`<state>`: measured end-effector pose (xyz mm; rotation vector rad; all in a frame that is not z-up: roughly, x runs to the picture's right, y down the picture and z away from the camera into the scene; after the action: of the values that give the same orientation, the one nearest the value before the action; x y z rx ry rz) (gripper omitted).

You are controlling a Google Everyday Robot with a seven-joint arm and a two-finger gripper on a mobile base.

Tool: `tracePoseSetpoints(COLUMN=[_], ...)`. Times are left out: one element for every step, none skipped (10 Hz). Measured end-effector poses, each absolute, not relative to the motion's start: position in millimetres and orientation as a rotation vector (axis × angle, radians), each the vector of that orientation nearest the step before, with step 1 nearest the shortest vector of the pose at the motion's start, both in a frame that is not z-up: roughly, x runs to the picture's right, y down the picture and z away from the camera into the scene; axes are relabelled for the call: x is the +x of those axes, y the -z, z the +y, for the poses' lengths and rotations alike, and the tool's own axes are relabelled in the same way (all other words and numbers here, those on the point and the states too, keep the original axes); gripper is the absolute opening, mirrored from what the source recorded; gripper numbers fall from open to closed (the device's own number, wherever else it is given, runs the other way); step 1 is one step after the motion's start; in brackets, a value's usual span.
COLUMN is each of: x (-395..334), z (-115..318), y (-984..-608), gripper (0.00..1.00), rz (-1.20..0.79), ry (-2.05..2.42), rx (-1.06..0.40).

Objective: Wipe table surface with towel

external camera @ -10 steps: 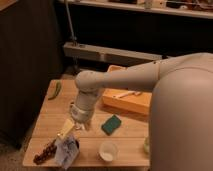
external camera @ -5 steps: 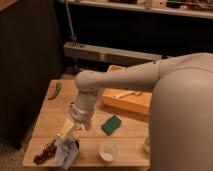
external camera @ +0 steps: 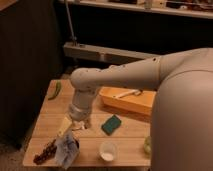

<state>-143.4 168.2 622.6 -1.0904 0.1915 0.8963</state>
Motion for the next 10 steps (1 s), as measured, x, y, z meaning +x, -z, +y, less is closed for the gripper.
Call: tracePoseSetpoints(x=[-147, -149, -149, -151, -156, -159, -160, -163, -166, -171], z=[159, 148, 138, 132, 130, 132, 136, 143, 154, 168], y=[-612, -601, -591, -586, -584, -587, -594, -605, -620, -637], gripper=[0.8, 0.8, 0.8, 0.8, 0.8, 0.8, 0.8, 0.8, 0.8, 0.8], rz=[0.204, 0.208, 0.213, 0.217, 0.22, 0.225, 0.232, 0.236, 0.243, 0.247], ry=[-0.898, -0.902, -0.908, -0.906, -0.897, -0.889, -0.886, -0.886, -0.881, -0.874], rx=[-1.055, -1.035, -1.019, -1.009, -1.001, -1.0, -0.998, -0.998, -0.999, -1.003])
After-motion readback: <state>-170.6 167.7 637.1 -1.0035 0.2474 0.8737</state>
